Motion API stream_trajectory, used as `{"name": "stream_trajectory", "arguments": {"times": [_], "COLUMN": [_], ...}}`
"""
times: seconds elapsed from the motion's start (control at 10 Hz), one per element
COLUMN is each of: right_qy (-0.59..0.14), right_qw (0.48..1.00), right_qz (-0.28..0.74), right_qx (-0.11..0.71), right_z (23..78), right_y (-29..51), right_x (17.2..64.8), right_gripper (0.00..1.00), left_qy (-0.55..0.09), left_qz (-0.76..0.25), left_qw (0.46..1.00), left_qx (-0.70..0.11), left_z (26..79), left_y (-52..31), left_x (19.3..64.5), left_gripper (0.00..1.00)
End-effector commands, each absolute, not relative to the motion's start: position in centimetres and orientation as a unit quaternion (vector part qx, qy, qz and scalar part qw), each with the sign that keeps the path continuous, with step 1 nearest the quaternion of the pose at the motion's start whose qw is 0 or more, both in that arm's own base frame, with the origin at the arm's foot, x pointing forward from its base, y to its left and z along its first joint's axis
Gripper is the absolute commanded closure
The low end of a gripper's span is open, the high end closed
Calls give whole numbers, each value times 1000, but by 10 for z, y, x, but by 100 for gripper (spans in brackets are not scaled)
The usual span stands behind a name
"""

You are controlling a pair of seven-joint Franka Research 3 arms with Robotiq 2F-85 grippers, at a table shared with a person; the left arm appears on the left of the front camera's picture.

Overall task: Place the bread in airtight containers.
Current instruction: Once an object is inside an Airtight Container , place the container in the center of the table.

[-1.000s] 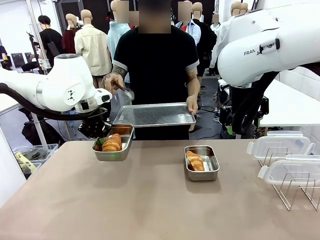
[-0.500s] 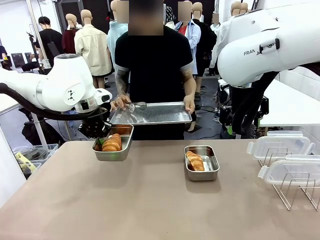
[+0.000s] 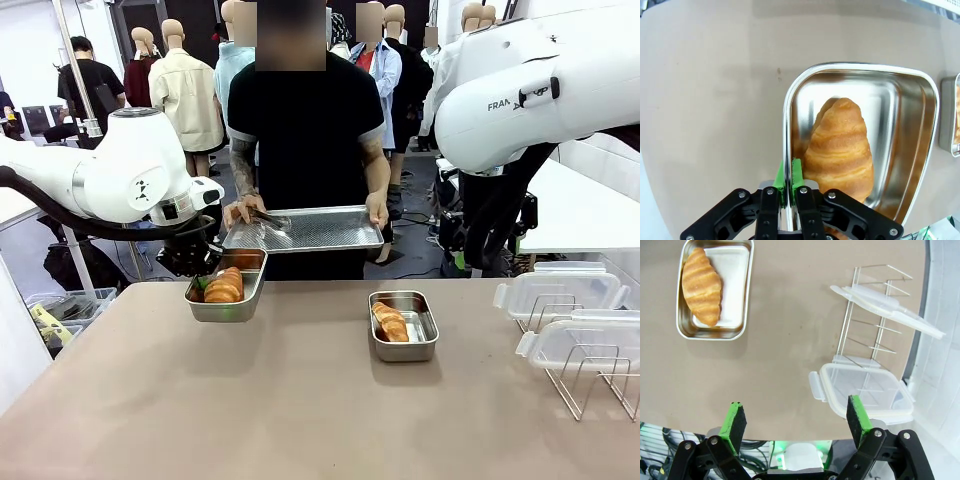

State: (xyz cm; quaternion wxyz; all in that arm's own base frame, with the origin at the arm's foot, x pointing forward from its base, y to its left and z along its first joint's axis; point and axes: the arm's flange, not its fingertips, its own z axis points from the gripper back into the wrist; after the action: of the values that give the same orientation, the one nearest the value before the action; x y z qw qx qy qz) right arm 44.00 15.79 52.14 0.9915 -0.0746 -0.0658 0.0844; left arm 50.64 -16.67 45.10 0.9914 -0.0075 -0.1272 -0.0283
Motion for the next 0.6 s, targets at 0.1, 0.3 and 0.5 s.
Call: {"name": "stream_trajectory", "arguments": {"times": [0.1,0.3,0.5], "right_qy": [-70,-70,-70], "right_qw": [992,992,992], "right_qz": [83,83,83], "right_qx": [-70,-70,-70], "right_z": [520,520,520], "right_y": [158,158,158], "right_x": [440,440,440], "right_gripper": [0,0,0], "left_qy": [-131,-131,-131], "left_qz": [-30,-30,-30], "left_qw": [991,991,991], "left_qx": [-8,-8,-8], "left_z": [455,455,455], "left_y": [-165,-165,-165], "left_x": [507,507,507], "left_gripper": [100,100,100]}}
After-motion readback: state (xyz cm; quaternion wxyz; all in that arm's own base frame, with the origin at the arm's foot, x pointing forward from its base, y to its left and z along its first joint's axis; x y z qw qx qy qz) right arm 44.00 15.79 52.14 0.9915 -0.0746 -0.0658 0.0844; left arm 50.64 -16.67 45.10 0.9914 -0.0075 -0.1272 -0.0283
